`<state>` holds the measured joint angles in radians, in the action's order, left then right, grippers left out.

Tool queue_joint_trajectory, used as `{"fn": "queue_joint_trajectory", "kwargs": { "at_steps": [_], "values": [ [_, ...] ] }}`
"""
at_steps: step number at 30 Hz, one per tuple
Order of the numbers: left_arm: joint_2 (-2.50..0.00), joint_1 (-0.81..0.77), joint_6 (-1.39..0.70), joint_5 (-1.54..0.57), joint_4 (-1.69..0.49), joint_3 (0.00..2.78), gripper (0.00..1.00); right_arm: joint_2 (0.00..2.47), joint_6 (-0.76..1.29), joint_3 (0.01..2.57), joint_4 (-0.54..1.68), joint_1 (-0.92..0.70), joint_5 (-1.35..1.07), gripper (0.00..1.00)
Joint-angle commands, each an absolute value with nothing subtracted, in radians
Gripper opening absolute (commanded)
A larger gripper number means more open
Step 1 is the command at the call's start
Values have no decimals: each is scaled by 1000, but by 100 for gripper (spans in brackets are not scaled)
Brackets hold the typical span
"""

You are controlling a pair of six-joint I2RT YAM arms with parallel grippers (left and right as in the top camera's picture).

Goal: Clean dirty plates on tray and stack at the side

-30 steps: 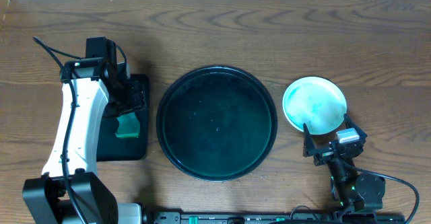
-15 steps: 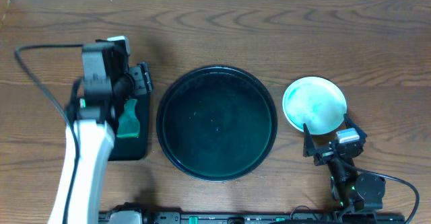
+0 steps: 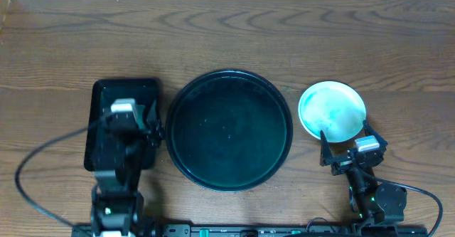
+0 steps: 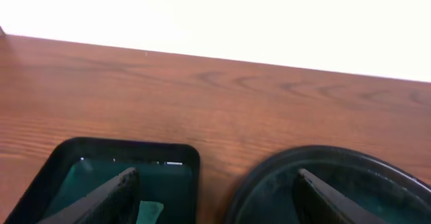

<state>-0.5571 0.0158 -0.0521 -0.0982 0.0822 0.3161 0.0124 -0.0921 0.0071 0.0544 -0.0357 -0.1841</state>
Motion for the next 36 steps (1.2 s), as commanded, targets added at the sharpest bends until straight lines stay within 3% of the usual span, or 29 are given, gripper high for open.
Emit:
{"fn": "queue_joint_trajectory", "kwargs": {
  "at_steps": [1, 16, 25, 36],
  "values": [
    [-448, 16, -28, -76, 139, 210, 72, 6, -102, 6, 57, -26, -192, 99],
    [-136, 17, 7, -33, 171, 2, 72, 6, -102, 6, 57, -26, -192, 99],
    [-4, 17, 8, -10, -45, 4, 72, 6, -102, 6, 57, -26, -192, 99],
    [-5, 16, 7, -10, -72, 4, 72, 6, -102, 6, 57, -26, -192, 99]
  ]
}}
